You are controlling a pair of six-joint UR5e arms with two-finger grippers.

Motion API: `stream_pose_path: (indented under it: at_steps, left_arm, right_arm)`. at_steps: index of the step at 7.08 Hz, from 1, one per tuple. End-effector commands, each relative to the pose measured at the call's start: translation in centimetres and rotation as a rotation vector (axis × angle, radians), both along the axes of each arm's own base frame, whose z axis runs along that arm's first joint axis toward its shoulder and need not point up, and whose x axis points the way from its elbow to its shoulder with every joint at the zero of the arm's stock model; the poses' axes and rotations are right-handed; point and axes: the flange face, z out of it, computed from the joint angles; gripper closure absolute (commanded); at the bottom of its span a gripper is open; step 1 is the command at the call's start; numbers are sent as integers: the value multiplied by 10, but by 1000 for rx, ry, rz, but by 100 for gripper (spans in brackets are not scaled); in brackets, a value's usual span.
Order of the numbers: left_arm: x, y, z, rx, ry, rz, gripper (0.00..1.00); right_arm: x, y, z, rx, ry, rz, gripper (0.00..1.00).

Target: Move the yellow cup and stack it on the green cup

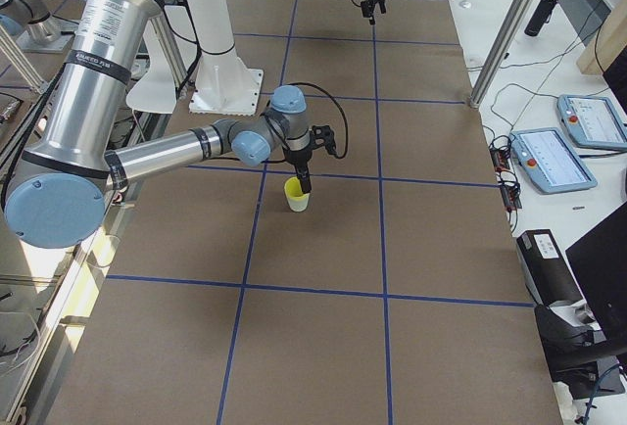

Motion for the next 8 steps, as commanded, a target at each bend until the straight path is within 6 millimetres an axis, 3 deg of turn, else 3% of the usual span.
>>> stream_pose_path:
  at_steps: [1, 2, 3, 4, 5, 6, 7, 8]
  left_arm:
    - [-135, -60, 72, -31, -163, 81, 0]
    - [-232, -74, 118, -14, -287, 137, 0]
    - [-312, -80, 164, -40, -343, 179, 0]
    - [-377, -67, 242, -44, -380, 236, 0]
    - [-403, -60, 291, -134, -309, 214, 0]
    - [-429, -46, 335, -240, -267, 163, 0]
    - [-432, -31, 353, -334, -234, 68, 0]
    - [-432, -32, 348, -349, -205, -35, 0]
  right_arm:
    - [-9, -35, -10, 19, -33, 46, 0]
    - [-1, -54, -4, 14, -37, 78, 0]
    - [21, -71, -5, 9, -48, 131, 0]
    - [61, -101, -6, -68, -117, 187, 0]
    - [100, -143, -8, -145, -199, 201, 0]
    - [134, -158, 19, -85, -159, 153, 0]
    - [165, -163, 56, -43, -107, 96, 0]
    - [198, -162, 89, -45, -79, 74, 0]
